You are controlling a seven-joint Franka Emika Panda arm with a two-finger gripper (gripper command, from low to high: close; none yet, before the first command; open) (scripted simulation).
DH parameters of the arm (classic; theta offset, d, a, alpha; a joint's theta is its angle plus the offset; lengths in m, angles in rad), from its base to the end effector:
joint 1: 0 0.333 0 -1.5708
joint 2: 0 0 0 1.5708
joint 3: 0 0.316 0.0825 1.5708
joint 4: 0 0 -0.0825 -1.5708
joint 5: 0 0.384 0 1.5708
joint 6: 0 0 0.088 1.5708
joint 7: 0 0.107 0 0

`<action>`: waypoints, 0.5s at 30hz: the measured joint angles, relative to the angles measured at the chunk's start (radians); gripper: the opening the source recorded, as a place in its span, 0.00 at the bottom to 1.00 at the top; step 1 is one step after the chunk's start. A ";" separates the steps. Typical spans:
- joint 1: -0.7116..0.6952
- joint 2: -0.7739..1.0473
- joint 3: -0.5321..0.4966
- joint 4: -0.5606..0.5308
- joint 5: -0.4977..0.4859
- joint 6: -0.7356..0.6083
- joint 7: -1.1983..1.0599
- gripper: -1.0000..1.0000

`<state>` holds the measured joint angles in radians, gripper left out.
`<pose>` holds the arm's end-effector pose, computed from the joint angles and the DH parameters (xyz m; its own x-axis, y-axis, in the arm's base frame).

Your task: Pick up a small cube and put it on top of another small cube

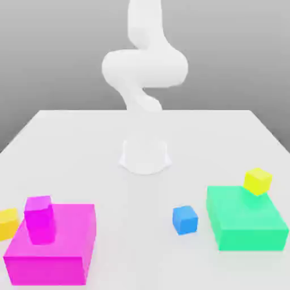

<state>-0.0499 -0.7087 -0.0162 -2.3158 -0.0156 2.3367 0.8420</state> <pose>0.3797 -0.0275 0.6740 0.4497 -0.7729 0.4476 -0.5962 -0.6330 -0.4938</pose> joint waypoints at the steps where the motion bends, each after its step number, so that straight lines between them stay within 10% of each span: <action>1: -0.021 0.039 -0.008 -0.007 -0.007 0.016 0.018 0.50; 15: -0.256 0.547 -0.176 -0.095 -0.026 0.222 0.204 0.50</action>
<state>-0.3058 -0.1614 -0.1926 -2.4112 -0.0415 2.5583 1.0462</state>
